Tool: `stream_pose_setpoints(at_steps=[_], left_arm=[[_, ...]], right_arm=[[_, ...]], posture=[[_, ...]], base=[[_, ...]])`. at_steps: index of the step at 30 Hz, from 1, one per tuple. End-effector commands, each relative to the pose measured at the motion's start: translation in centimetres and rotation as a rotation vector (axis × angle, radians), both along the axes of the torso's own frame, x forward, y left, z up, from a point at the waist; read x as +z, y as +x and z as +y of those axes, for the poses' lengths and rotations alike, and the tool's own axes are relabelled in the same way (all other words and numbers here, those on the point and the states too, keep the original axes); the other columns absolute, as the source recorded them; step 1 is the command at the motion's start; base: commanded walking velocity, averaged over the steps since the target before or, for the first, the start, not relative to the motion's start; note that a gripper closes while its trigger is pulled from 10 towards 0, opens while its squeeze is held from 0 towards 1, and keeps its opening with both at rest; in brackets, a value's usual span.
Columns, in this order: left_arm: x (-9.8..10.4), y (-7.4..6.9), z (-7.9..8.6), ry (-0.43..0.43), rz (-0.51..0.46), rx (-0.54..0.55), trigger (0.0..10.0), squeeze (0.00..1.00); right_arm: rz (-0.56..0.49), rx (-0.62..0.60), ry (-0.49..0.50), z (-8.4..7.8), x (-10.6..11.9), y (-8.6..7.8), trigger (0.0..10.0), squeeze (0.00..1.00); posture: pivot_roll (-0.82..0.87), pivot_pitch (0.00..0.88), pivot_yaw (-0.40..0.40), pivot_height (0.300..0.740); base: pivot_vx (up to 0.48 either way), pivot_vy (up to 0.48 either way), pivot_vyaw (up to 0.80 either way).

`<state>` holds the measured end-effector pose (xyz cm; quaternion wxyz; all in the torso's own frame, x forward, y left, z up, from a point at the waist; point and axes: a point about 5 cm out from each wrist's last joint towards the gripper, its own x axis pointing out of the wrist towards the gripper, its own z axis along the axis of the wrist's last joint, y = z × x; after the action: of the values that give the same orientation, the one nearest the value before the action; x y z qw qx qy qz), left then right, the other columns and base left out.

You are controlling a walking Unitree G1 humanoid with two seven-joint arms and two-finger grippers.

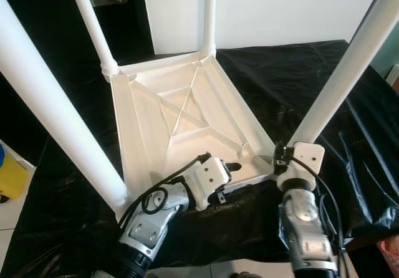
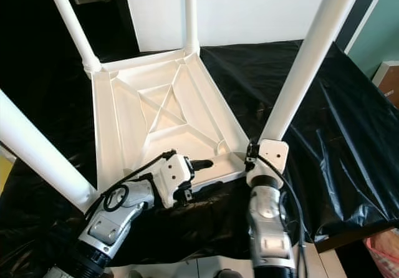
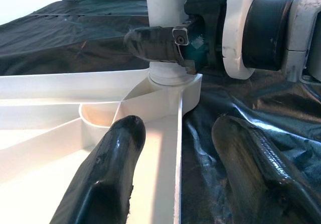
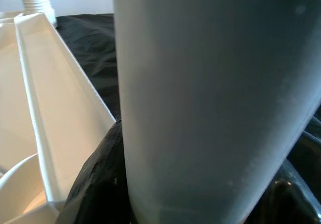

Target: Building children table

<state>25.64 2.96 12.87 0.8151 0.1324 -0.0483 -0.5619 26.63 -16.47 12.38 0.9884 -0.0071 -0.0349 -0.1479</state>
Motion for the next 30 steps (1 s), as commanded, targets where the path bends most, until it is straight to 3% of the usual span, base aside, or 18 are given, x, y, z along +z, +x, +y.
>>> stream_pose_setpoints(at_steps=[1, 13, 14, 15, 16, 29, 30], left_arm=[[0.2, 0.1, 0.2, -0.01, -0.004, 0.042, 10.0, 0.0], [0.3, 0.1, 0.2, -0.009, -0.008, 0.042, 10.0, 0.0], [0.3, 0.1, 0.1, -0.01, -0.008, 0.043, 10.0, 0.0], [0.3, 0.1, 0.1, -0.01, -0.008, 0.043, 10.0, 0.0], [0.3, 0.1, 0.1, -0.011, -0.008, 0.044, 10.0, 0.0], [0.7, 0.2, -0.1, -0.038, -0.005, 0.05, 10.0, 0.0], [0.8, 0.1, -0.1, -0.041, -0.005, 0.047, 10.0, 0.0]], right_arm=[[0.133, 0.013, 0.021, 0.0, -2.4, -0.5, 10.0, 0.0], [0.121, 0.073, 0.001, 1.0, -2.2, -0.5, 10.0, 0.0], [0.117, 0.081, -0.003, 1.1, -2.1, -0.5, 10.0, 0.34], [0.117, 0.081, -0.003, 1.1, -2.1, -0.5, 10.0, 0.34], [0.11, 0.079, -0.003, 1.1, -2.0, -0.4, 10.0, 1.0], [0.022, 0.148, -0.027, -0.2, -0.6, -0.4, 10.0, 1.0], [-0.004, 0.21, -0.033, -1.3, -0.3, -0.4, 10.0, 0.0]], posture=[[-0.14, 0.122, 0.039, 0.74], [-0.14, 0.119, 0.032, 0.74], [-0.14, 0.119, 0.032, 0.74], [-0.14, 0.119, 0.032, 0.74], [-0.14, 0.119, 0.027, 0.74], [-0.15, 0.116, 0.023, 0.74], [-0.15, 0.113, 0.024, 0.74]], base=[[0.0, 0.0, 0.0], [0.0, 0.0, 0.0], [0.0, 0.0, 0.0], [0.0, 0.0, 0.0], [0.0, 0.0, 0.0], [0.0, 0.0, 0.0], [0.0, 0.0, 0.0]])
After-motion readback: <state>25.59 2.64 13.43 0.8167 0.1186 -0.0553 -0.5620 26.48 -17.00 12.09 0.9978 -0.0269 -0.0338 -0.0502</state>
